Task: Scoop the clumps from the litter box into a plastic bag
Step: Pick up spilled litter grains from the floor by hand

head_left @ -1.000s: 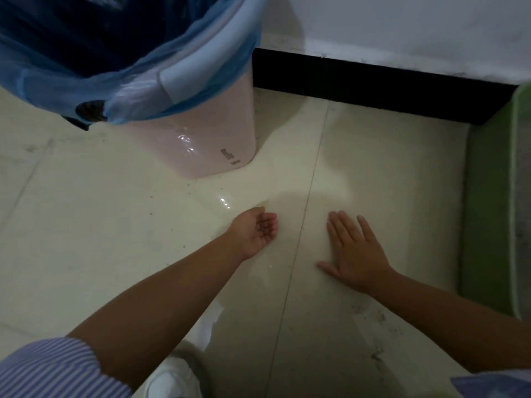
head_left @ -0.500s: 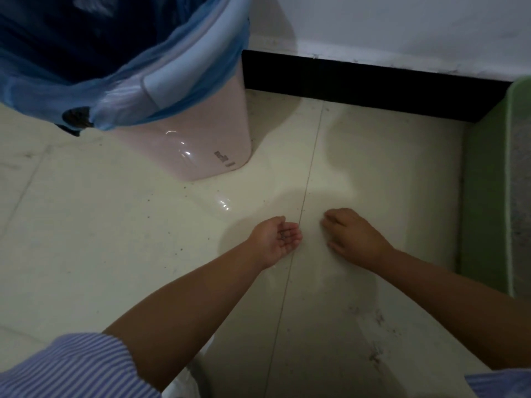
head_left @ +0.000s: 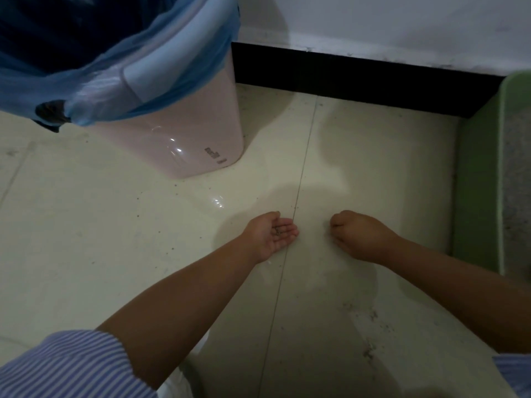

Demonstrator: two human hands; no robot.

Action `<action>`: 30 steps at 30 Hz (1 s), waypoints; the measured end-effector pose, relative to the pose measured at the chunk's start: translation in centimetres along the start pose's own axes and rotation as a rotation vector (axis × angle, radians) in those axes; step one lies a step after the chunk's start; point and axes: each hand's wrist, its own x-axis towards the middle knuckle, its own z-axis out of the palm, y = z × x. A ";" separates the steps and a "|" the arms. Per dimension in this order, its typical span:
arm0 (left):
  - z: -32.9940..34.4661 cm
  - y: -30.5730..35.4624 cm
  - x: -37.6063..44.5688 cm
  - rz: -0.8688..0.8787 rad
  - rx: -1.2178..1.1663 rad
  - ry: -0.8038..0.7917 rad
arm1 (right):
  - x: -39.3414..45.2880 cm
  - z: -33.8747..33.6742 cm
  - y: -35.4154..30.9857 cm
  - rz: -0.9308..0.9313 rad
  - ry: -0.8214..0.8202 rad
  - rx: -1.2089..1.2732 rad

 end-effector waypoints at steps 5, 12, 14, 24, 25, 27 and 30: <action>0.2 -0.1 0.0 0.005 0.021 0.009 | -1.4 0.2 1.2 0.099 0.115 0.132; 0.2 -0.2 0.2 0.004 0.067 0.017 | -0.6 1.4 0.2 0.107 0.109 0.082; 0.2 -0.2 0.2 0.004 0.059 0.017 | -0.2 1.5 0.0 0.107 0.090 0.064; 0.2 -0.1 0.4 -0.001 0.051 0.028 | 0.9 -0.1 -1.2 0.211 -0.028 -0.032; 0.2 -0.1 0.3 0.000 0.045 0.026 | 0.9 0.1 -0.9 0.244 -0.052 -0.003; 0.0 -0.1 0.3 -0.006 0.030 0.022 | 1.0 -0.4 -1.3 0.290 -0.138 0.069; -0.1 0.1 0.1 -0.005 0.016 0.023 | 0.9 -0.6 -1.3 0.394 -0.105 0.114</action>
